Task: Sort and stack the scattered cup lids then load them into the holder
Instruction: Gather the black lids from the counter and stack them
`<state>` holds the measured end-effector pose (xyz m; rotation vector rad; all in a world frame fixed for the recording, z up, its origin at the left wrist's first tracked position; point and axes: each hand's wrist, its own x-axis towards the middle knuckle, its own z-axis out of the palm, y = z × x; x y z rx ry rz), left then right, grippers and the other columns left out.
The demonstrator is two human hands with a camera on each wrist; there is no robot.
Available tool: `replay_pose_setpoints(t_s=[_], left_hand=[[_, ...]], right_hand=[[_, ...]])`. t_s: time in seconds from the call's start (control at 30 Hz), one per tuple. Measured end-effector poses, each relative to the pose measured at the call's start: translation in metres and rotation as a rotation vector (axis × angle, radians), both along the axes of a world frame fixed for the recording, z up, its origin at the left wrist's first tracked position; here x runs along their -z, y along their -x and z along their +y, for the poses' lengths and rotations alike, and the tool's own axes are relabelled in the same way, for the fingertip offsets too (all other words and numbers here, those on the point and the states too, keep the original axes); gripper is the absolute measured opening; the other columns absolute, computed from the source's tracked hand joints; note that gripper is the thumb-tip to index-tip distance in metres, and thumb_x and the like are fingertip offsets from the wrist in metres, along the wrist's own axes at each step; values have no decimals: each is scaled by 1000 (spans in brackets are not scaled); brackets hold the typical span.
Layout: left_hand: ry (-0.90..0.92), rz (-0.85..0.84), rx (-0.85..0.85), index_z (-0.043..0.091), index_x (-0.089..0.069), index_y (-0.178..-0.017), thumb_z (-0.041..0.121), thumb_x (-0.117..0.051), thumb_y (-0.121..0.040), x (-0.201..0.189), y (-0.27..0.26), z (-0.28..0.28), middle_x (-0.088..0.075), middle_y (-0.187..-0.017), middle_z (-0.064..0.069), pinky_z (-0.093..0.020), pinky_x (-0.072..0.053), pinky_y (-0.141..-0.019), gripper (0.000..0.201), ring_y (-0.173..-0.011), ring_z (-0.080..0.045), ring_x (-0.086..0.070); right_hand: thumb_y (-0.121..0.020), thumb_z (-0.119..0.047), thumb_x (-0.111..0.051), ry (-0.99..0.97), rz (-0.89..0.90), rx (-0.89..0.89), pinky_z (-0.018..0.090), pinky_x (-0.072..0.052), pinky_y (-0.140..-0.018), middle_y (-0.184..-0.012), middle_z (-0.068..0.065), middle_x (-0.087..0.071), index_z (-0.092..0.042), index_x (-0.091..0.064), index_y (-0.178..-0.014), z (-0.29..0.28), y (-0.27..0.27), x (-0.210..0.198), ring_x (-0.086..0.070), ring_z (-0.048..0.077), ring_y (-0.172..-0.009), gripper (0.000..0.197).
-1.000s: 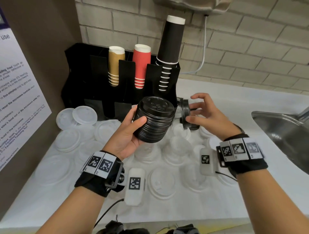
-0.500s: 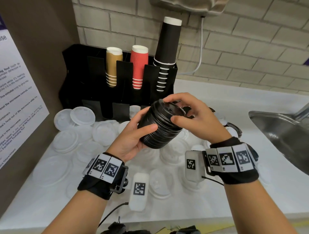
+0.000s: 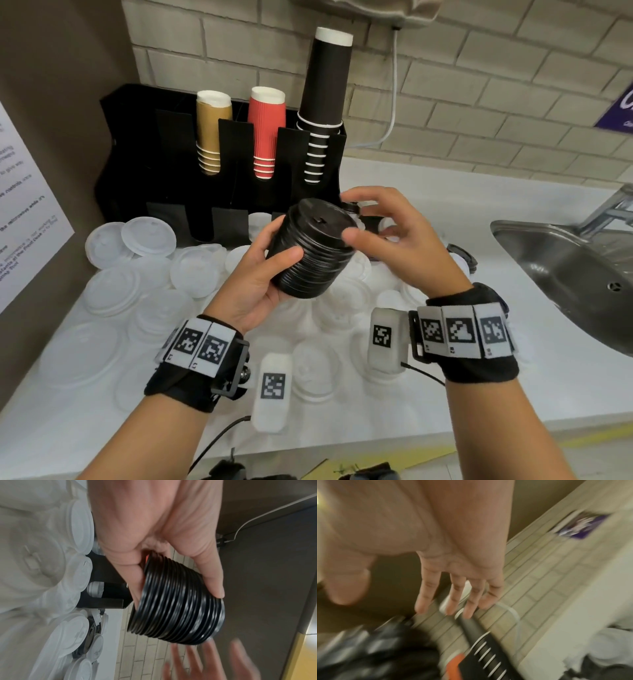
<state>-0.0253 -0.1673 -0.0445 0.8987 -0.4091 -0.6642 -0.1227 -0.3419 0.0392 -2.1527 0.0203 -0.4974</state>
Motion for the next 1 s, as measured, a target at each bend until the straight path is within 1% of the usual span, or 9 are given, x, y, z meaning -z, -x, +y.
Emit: replay_pose_setpoints(t_s=[0.07, 0.13, 0.2, 0.27, 0.37, 0.53, 0.77, 0.93, 1.0], left_hand=[[37, 29, -31, 23, -48, -139, 14, -65, -83, 2, -4, 1, -66, -124, -4, -34, -58, -77, 59, -111, -21, -67], [67, 45, -53, 20, -46, -141, 14, -60, -83, 4, -7, 2, -66, -123, -3, -35, -58, -79, 59, -111, -20, -66], [75, 43, -71, 20, -46, -141, 16, -61, -83, 5, -9, 2, -65, -124, -2, -34, -58, -81, 60, -113, -19, -65], [78, 35, -72, 21, -46, -140, 21, -67, -79, 6, -10, 1, -64, -126, -2, -34, -57, -82, 65, -115, -19, -64], [81, 21, -56, 23, -51, -135, 23, -69, -75, 7, -9, 0, -64, -126, -1, -34, -57, -82, 62, -115, -19, -64], [67, 10, -55, 21, -48, -138, 17, -58, -84, 7, -7, -4, -64, -125, -2, -34, -58, -80, 55, -113, -18, -65], [30, 10, -47, 20, -41, -145, 18, -57, -82, 1, -4, -5, -60, -134, -6, -36, -58, -85, 65, -119, -23, -62], [38, 26, -16, 18, -41, -145, 18, -56, -82, -3, -4, -5, -63, -128, -4, -35, -59, -80, 65, -114, -21, -65], [36, 26, 3, 17, -41, -146, 18, -56, -84, -4, -4, -6, -64, -127, -4, -35, -59, -79, 63, -113, -22, -65]], right_hand=[[-82, -41, -68, -113, -14, 189, 11, -43, -81, -124, -14, -55, -43, -60, -113, -21, 12, 9, -54, 2, -112, 32], [-87, -35, -67, -181, 37, 415, 20, -42, -86, -123, -10, -54, -38, -58, -116, -46, 26, 27, -55, 11, -114, 30], [-86, -33, -66, -216, 195, 631, 30, -43, -90, -127, -3, -51, -33, -55, -122, -70, 42, 47, -53, 19, -118, 37], [-85, -38, -66, -206, 429, 779, 42, -41, -102, -138, 7, -44, -26, -47, -133, -89, 59, 66, -47, 27, -125, 53], [-84, -43, -66, -75, 714, 875, 50, -31, -111, -148, 17, -34, -21, -36, -144, -103, 77, 84, -35, 38, -134, 71], [-82, -39, -70, 41, 929, 889, 49, -24, -113, -153, 18, -22, -33, -32, -146, -100, 83, 97, -23, 41, -138, 74], [-82, -34, -69, 104, 963, 894, 47, -28, -112, -146, 20, -32, -35, -33, -144, -99, 82, 104, -35, 40, -132, 71], [-77, -38, -75, 55, 847, 964, 49, -37, -103, -141, 18, -29, -28, -38, -139, -100, 80, 96, -37, 43, -127, 73], [-72, -42, -77, 50, 720, 943, 50, -39, -103, -136, 16, -35, -26, -40, -134, -99, 74, 81, -39, 40, -125, 75]])
